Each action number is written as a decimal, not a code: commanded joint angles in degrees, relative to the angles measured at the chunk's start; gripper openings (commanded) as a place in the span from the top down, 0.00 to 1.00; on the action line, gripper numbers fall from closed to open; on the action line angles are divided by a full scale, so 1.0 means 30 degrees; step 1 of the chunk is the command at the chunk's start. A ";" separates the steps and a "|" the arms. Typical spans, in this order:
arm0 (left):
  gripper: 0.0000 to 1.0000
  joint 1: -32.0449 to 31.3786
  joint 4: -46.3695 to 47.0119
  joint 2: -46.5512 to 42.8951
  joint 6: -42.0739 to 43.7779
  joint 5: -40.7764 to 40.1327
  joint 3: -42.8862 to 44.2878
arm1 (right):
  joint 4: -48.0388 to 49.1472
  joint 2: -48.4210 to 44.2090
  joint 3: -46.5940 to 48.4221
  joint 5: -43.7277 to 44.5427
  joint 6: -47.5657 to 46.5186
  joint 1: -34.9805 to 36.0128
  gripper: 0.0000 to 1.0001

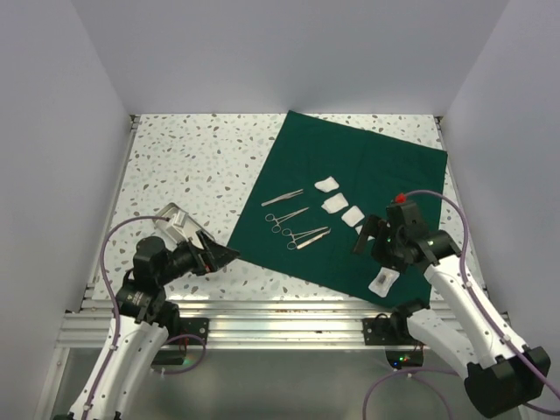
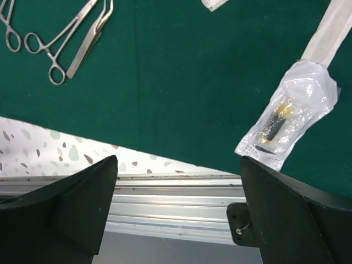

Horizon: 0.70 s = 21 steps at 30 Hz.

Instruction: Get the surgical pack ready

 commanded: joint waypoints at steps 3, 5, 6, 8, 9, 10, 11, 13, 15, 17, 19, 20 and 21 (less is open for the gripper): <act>0.09 -0.0054 0.0280 0.0516 0.0847 -0.0755 0.0752 | 0.2198 0.1746 -0.0635 0.1228 0.3152 0.1340 0.01; 0.10 -0.0025 0.0192 0.0809 0.0965 -0.0845 0.0782 | 0.2931 0.2890 -0.0725 0.2019 0.4470 0.2743 0.01; 0.10 -0.0054 0.0221 0.1130 0.1053 -0.0816 0.0782 | 0.3078 0.3212 -0.0609 0.3038 0.4909 0.3130 0.03; 0.10 -0.0054 0.0338 0.1395 0.1112 -0.0727 0.0753 | 0.4129 0.4296 -0.0578 0.3428 0.5674 0.3630 0.06; 0.10 -0.0054 0.0425 0.1629 0.1112 -0.0756 0.0665 | 0.4598 0.4850 -0.0549 0.3284 0.5820 0.3893 0.09; 0.11 -0.0054 0.0542 0.1718 0.1141 -0.0815 0.0636 | 0.5357 0.5378 -0.0433 0.3196 0.6025 0.4012 0.09; 0.12 -0.0054 0.0630 0.1835 0.1171 -0.0815 0.0606 | 0.5538 0.6804 -0.0171 0.3166 0.6114 0.4158 0.10; 0.13 -0.0025 0.0923 0.2245 0.1404 -0.0758 0.0635 | 0.5802 0.7985 0.0883 0.3688 0.6551 0.4830 0.11; 0.14 -0.0054 0.1070 0.2770 0.1725 -0.0757 0.0810 | 0.6474 0.9276 0.1382 0.3869 0.6962 0.5301 0.25; 0.16 -0.0054 0.1187 0.3094 0.1931 -0.0728 0.0898 | 0.7179 1.0242 0.1763 0.3956 0.7432 0.5651 0.31; 0.17 -0.0054 0.1421 0.3534 0.2137 -0.0611 0.0987 | 0.7123 1.1824 0.2875 0.4131 0.7783 0.5828 0.31; 0.17 -0.0054 0.1654 0.3767 0.2167 -0.0552 0.0987 | 0.7064 1.2235 0.3256 0.4394 0.7843 0.6032 0.30; 0.17 -0.0054 0.1773 0.3857 0.2167 -0.0494 0.0987 | 0.7035 1.2993 0.3927 0.4570 0.7959 0.6092 0.29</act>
